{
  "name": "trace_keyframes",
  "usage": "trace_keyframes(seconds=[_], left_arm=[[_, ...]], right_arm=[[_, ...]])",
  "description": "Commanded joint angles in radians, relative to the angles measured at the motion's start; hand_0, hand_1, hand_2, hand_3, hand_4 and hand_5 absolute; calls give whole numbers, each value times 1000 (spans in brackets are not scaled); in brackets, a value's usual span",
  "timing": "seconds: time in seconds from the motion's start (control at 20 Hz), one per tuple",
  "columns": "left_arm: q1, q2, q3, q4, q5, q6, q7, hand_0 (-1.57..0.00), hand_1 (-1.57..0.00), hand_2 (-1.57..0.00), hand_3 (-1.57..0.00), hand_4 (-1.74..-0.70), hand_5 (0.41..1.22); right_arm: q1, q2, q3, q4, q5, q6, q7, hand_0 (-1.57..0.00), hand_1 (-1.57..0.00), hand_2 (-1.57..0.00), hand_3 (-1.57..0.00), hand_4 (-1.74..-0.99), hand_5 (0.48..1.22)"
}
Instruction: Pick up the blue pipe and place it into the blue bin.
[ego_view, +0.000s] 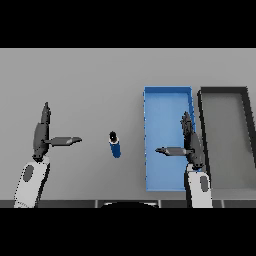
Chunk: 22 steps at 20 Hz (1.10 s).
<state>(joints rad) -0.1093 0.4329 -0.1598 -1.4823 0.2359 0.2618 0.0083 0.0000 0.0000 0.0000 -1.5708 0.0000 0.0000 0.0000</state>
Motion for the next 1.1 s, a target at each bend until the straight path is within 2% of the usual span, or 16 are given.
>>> trace_keyframes(seconds=[0.0, 0.25, 0.3, 0.35, 0.45, 0.65, 0.8, 0.85, 0.95, 1.05], left_arm=[[0, 0, 0, 0, 0, 0, -4, 1, 1, 1, 1, -1074, 591], [-5, 4, 5, 15, 5, -9, -6, 1, 1, 1, 1, -1074, 591], [-7, 79, -30, -2, 11, -143, -40, 1, 1, 1, 1, -1074, 591], [-8, 130, -46, -1, 18, -231, -66, 1, 1, 1, 1, -1073, 590], [3, 182, -61, -7, 27, -320, -89, 1, 1, 1, 1, -1076, 587], [-8, 206, -70, 1, 35, -372, -90, 1, 1, 1, 1, -1080, 600], [25, 225, -89, -54, 53, -425, -126, 1, 1, 1, 1, -1090, 596], [42, 230, -106, -73, 56, -449, -125, 1, 1, 1, 1, -1096, 583], [58, 236, -138, -104, 56, -496, -141, 1, 1, 1, 1, -1102, 554], [71, 227, -183, -154, 48, -514, -106, 1, 1, 1, 1, -1124, 514]], right_arm=[[0, 0, 0, 0, 0, -1, 0, 1, 1, 1, 1, -1225, 617], [-3, -9, -7, -3, -10, 7, -4, 1, 1, 1, 1, -1225, 617], [25, -49, 33, -32, 37, 40, -55, 1, 1, 1, 1, -1225, 617], [53, -73, 66, -61, 82, 51, -72, 1, 1, 1, 1, -1224, 618], [83, -97, 97, -100, 124, 60, -77, 1, 1, 1, 1, -1225, 620], [91, -111, 113, -118, 166, 48, -50, 1, 1, 1, 1, -1196, 609], [68, -112, 110, -102, 177, 38, -27, 1, 1, 1, 1, -1186, 598], [79, -123, 107, -113, 175, 42, -51, 1, 1, 1, 1, -1187, 600], [74, -119, 116, -110, 176, 50, -55, 1, 1, 1, 1, -1198, 607], [78, -122, 112, -116, 170, 52, -57, 1, 1, 1, 1, -1205, 611]])
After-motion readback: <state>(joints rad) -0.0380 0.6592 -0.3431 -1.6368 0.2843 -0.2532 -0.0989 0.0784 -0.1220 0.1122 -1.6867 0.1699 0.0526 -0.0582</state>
